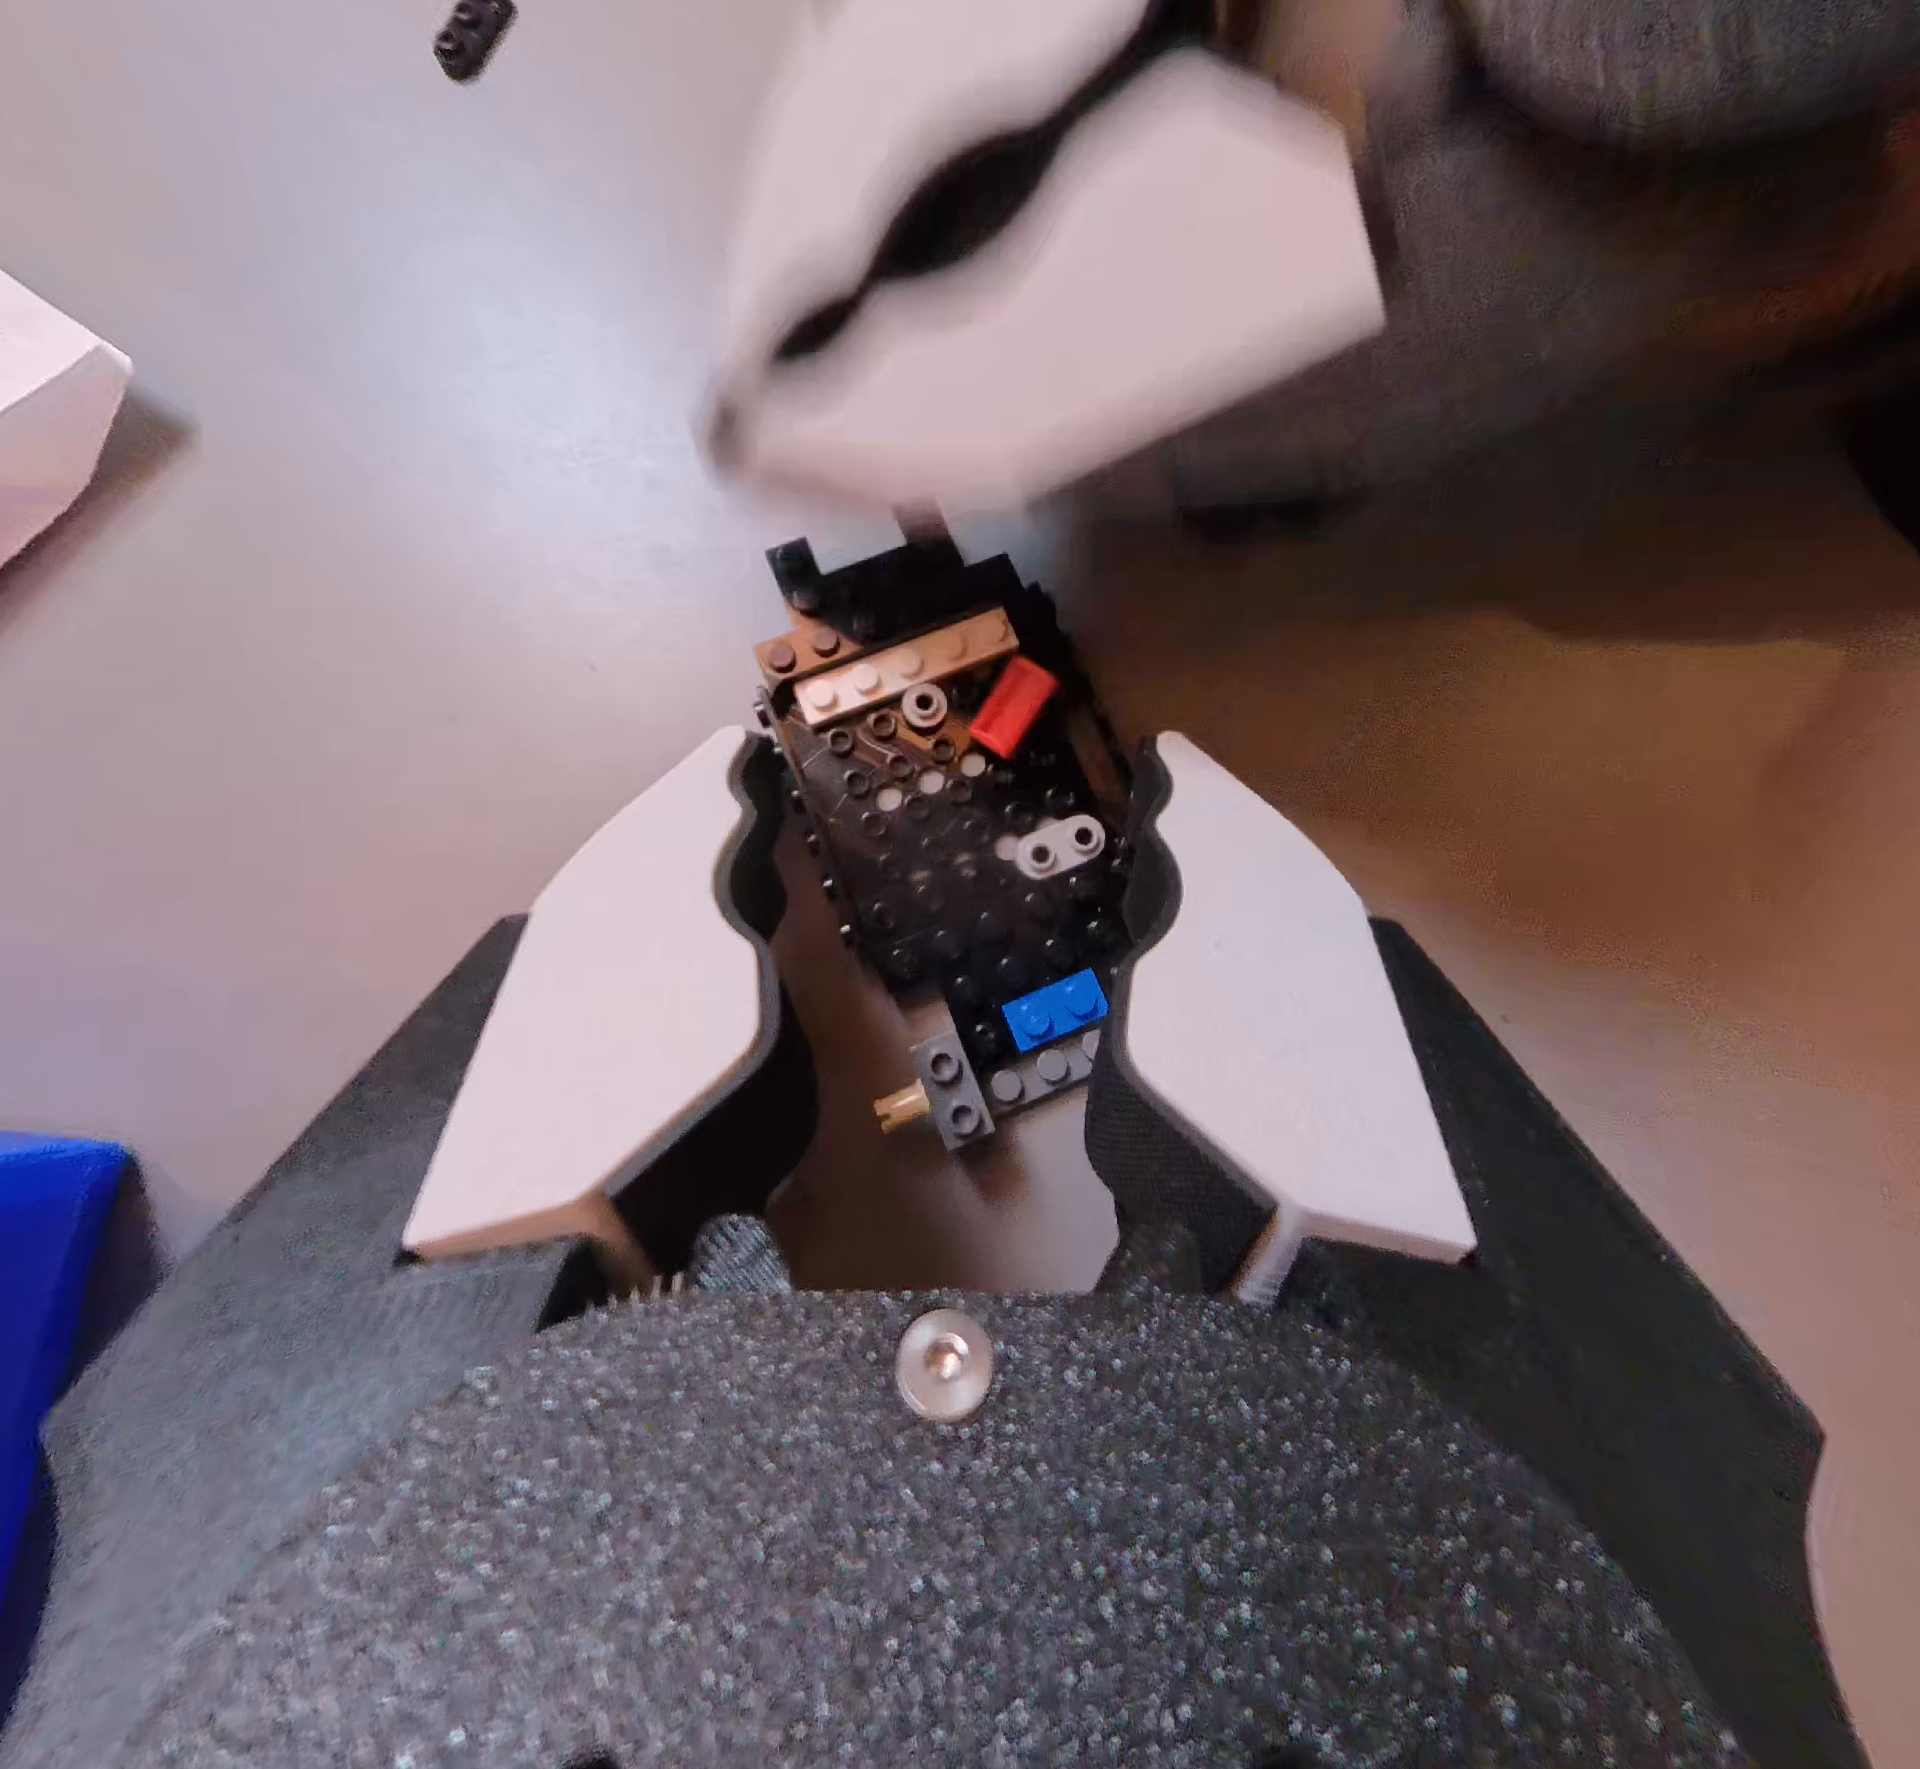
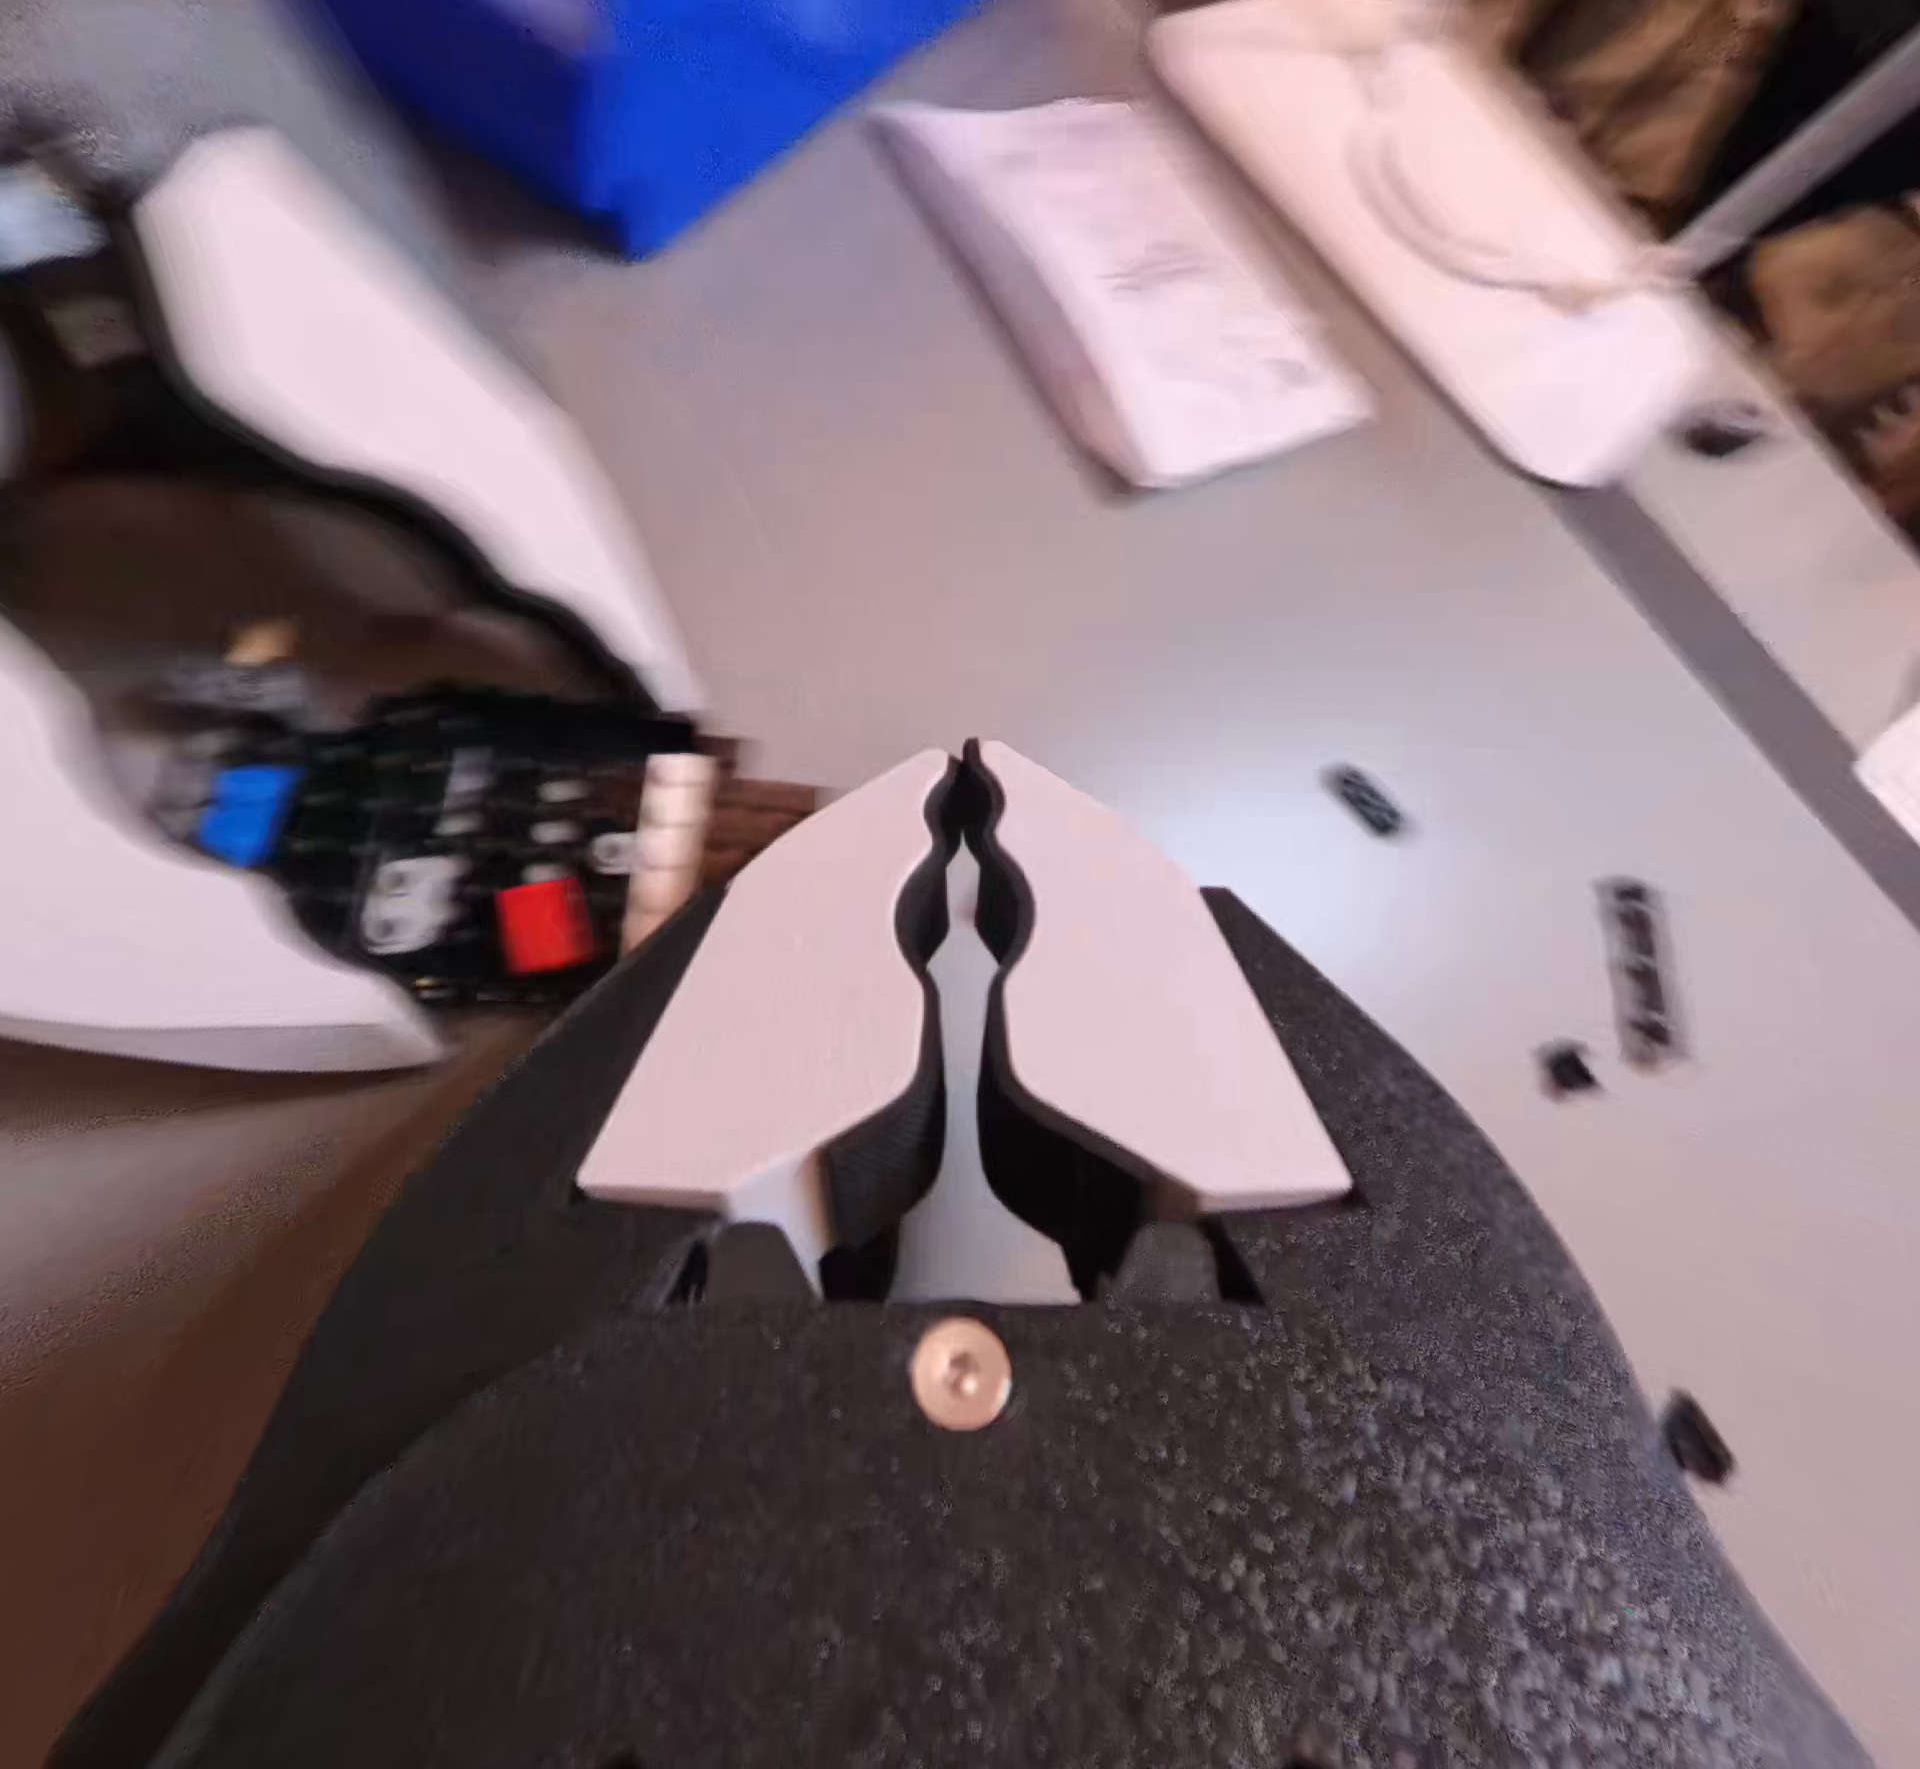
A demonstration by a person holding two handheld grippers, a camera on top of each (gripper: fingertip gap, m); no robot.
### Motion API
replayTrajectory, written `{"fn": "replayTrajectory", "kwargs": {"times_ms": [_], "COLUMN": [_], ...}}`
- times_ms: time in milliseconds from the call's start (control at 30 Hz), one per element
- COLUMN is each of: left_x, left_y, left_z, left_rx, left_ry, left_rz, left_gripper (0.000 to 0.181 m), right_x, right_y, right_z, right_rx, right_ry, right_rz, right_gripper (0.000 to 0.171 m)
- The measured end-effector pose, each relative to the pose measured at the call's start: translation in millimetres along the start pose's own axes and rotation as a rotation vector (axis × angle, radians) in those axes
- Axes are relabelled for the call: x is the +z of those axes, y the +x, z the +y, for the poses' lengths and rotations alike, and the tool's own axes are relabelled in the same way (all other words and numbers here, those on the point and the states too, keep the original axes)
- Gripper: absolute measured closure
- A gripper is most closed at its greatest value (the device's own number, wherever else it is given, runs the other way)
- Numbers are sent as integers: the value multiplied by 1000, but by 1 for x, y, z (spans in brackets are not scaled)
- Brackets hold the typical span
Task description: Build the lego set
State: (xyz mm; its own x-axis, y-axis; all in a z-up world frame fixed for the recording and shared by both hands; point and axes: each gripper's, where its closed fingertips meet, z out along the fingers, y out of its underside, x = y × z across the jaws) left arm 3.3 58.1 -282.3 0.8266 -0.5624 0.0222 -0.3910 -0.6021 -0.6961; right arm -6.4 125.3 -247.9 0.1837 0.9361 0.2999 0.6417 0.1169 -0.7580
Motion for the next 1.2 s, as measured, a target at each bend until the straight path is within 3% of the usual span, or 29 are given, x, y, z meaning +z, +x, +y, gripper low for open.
{"fn": "replayTrajectory", "kwargs": {"times_ms": [67, 167, 300, 367, 500, 733, 867, 1200], "left_x": [-3, -1, -1, -1, -3, -6, -7, -7], "left_y": [1, 1, 3, 3, 3, -2, -4, -3], "left_z": [2, 0, 0, -1, 0, -1, -2, -3], "left_rx": [3, 4, 7, 10, 33, 76, 98, 132], "left_ry": [13, 2, 3, 3, 10, 17, 7, 17], "left_rz": [4, 17, 23, 20, 29, -5, -48, -53], "left_gripper": [116, 115, 115, 115, 115, 116, 116, 116], "right_x": [-4, -1, 3, 5, -2, -26, -18, -15], "right_y": [0, -34, -43, -46, -45, -74, -72, -77], "right_z": [0, -4, 4, 9, 7, 0, 7, 13], "right_rx": [160, 21, 66, 19, 47, 87, 134, 156], "right_ry": [26, 25, -52, -87, -68, -70, -171, -305], "right_rz": [-127, -147, -246, -229, -264, -483, -438, -522], "right_gripper": [171, 171, 141, 136, 137, 150, 152, 162]}}
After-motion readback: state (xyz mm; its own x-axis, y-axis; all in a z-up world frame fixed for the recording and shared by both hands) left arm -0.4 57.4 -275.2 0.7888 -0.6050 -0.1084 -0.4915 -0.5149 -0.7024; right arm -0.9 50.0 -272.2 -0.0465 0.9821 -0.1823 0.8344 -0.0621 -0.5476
